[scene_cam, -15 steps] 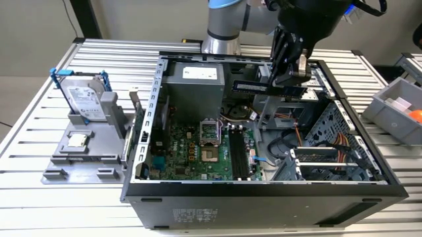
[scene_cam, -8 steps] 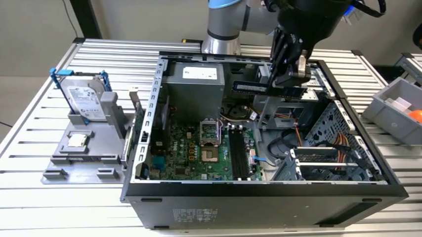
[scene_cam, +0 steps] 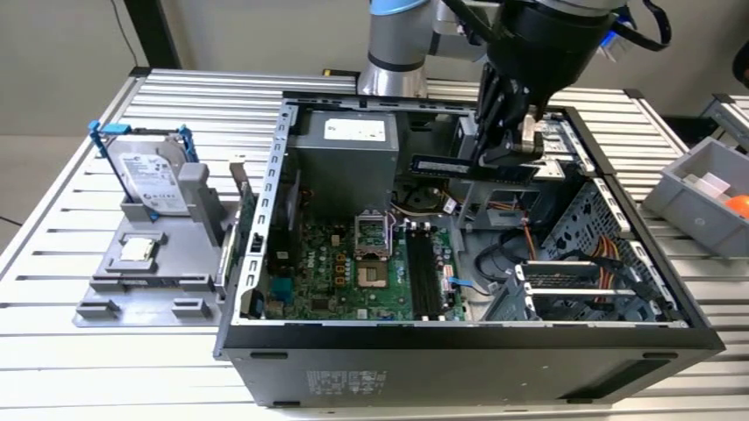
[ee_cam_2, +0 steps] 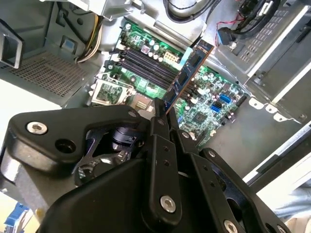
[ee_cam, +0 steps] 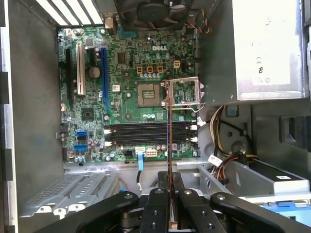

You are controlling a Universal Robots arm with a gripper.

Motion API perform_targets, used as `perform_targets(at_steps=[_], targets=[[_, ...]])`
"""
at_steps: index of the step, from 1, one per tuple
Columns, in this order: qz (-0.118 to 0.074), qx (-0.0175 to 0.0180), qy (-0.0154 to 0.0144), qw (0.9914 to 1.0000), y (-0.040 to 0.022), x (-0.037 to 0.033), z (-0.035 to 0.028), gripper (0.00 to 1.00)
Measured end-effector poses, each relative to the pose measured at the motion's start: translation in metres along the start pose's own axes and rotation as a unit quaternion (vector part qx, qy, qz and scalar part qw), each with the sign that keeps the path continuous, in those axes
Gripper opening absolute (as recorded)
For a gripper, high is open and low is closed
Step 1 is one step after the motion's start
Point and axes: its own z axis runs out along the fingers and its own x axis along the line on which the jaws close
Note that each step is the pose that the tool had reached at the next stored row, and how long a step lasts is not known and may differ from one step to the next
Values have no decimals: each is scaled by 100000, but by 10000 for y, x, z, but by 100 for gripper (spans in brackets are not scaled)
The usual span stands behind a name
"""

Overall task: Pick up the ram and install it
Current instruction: 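Pick up the ram and move it above insertion slot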

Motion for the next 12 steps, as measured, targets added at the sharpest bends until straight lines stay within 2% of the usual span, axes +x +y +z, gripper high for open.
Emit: perform_targets(at_steps=[5,9,11,12], targets=[[-11,24,-1,100000,1,2,92,0],[-940,220,32,99995,43,2,167,0],[-900,253,214,99995,40,3,200,0],[-313,304,203,99999,40,4,212,0]])
